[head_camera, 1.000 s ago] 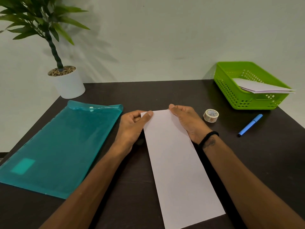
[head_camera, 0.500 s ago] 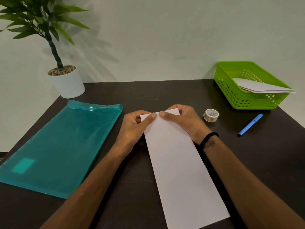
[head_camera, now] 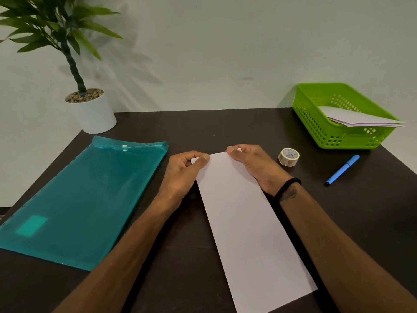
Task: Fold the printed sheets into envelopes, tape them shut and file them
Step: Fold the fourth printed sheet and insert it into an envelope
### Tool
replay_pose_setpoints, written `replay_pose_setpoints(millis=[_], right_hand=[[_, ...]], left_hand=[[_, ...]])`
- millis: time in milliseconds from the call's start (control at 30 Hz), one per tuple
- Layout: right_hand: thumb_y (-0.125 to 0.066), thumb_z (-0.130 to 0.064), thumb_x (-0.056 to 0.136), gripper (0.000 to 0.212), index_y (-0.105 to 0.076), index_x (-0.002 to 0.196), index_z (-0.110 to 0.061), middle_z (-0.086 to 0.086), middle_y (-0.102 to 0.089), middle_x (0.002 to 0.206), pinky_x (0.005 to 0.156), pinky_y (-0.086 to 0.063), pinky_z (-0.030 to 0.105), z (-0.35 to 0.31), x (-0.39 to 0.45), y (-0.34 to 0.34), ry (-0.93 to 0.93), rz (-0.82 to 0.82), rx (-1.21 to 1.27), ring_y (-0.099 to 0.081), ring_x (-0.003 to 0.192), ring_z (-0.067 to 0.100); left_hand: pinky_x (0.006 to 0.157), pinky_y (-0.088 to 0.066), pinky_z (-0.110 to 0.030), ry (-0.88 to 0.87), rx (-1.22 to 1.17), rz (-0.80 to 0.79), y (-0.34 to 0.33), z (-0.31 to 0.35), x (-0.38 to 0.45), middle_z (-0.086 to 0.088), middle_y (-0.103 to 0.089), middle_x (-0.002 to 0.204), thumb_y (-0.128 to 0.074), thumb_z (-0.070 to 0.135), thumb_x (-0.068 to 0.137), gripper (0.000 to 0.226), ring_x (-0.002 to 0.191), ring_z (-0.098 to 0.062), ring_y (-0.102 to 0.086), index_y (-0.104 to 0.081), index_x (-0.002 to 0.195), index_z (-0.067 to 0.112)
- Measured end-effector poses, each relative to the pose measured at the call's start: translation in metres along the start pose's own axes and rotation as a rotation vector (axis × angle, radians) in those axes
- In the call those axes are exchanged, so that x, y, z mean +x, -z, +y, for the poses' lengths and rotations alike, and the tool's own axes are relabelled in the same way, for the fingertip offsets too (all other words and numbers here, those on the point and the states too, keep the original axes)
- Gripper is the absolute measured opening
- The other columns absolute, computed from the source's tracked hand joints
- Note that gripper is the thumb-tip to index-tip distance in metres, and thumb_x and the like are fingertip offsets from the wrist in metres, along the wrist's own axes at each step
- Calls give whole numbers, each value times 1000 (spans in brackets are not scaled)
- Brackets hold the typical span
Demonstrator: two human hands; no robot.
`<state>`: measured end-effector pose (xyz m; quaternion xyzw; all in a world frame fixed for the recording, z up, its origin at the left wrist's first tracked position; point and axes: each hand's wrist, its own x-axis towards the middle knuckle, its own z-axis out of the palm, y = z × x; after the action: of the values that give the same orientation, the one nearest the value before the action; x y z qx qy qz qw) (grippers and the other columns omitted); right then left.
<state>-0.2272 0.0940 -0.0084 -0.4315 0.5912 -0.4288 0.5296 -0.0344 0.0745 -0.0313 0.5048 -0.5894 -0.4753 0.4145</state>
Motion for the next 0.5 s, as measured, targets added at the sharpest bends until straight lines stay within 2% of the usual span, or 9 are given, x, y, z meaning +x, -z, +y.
replay_pose_setpoints(millis=[133, 333, 500], right_hand=[[-57, -36, 106, 41, -67, 122, 1, 15, -75, 100, 66, -57, 27, 0, 0, -1, -3, 43, 4, -70, 81, 21], [-58, -39, 106, 41, -68, 124, -4, 17, -76, 115, 80, -58, 36, 0, 1, -2, -18, 67, -9, -72, 87, 25], [-59, -40, 105, 41, -68, 123, -5, 17, -76, 115, 80, -58, 36, -1, 0, -1, -21, 71, -21, -72, 87, 24]], left_hand=[[89, -62, -51, 3, -4, -23, -1, 1, -1, 4, -75, 106, -60, 38, 102, 15, 98, -19, -73, -73, 102, 30], [87, -63, -48, -8, -7, -16, -1, 4, -3, 6, -74, 105, -60, 39, 102, 13, 96, -17, -73, -71, 101, 32], [86, -63, -50, -9, -1, -11, -1, 5, -3, 7, -74, 105, -60, 40, 101, 12, 95, -17, -73, -71, 101, 34]])
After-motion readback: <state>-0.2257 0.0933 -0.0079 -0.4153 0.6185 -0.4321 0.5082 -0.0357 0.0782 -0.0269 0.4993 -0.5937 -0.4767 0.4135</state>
